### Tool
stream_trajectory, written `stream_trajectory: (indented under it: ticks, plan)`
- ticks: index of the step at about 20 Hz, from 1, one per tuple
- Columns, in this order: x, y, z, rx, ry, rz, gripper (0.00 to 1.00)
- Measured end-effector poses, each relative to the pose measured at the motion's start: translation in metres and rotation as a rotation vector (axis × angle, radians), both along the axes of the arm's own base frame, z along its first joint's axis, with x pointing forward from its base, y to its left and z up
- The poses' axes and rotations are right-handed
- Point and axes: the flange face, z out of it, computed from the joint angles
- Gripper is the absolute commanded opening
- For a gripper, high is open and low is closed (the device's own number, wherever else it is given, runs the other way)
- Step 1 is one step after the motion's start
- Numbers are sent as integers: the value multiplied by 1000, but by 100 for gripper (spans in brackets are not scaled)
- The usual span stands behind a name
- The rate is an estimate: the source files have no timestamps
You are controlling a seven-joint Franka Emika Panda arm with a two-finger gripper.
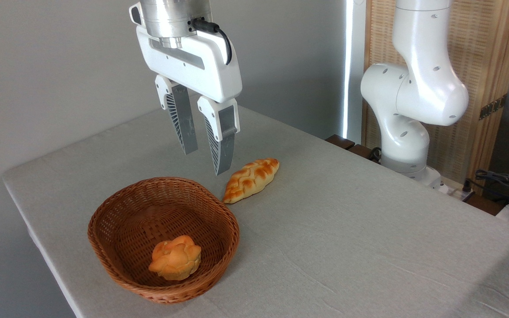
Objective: Put bread into the basket
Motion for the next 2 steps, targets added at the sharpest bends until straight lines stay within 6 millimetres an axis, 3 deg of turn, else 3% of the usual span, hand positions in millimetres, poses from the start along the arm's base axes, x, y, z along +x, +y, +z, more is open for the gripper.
stream_trajectory:
  ticks: [2]
  plan:
    - [0,-1,0,0,0,-1,100]
